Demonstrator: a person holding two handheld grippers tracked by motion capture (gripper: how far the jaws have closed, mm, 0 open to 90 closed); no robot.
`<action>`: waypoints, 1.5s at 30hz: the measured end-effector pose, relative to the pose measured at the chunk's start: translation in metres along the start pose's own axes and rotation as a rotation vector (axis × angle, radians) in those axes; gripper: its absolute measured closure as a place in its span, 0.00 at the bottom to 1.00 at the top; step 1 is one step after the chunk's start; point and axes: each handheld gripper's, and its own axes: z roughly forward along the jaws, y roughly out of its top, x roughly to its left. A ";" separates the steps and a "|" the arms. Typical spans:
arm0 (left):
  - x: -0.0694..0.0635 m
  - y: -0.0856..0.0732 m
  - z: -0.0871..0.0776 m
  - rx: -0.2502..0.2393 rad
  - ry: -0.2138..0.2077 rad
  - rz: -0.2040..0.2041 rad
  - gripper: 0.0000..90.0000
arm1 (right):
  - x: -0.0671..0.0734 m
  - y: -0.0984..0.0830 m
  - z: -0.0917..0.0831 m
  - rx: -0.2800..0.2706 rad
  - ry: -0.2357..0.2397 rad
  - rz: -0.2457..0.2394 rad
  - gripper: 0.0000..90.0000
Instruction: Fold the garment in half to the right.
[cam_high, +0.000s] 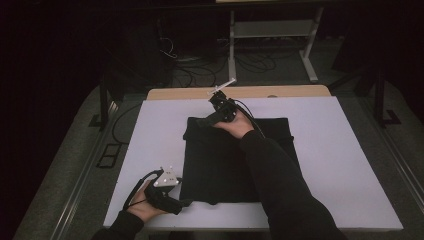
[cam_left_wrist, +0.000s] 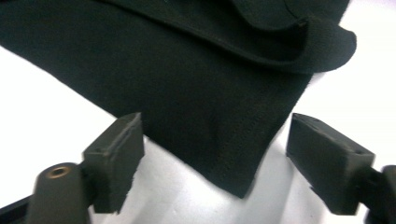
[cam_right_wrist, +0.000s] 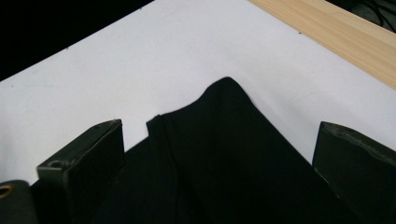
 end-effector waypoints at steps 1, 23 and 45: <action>0.000 0.000 0.000 -0.001 0.006 0.002 0.25 | 0.000 0.001 0.002 -0.001 -0.001 0.003 0.02; 0.001 0.011 0.005 -0.009 0.019 0.001 0.69 | 0.007 0.013 0.056 -0.012 0.018 0.001 0.04; 0.000 0.022 0.006 -0.012 0.001 0.032 0.91 | -0.007 0.008 0.103 0.034 -0.037 0.059 0.27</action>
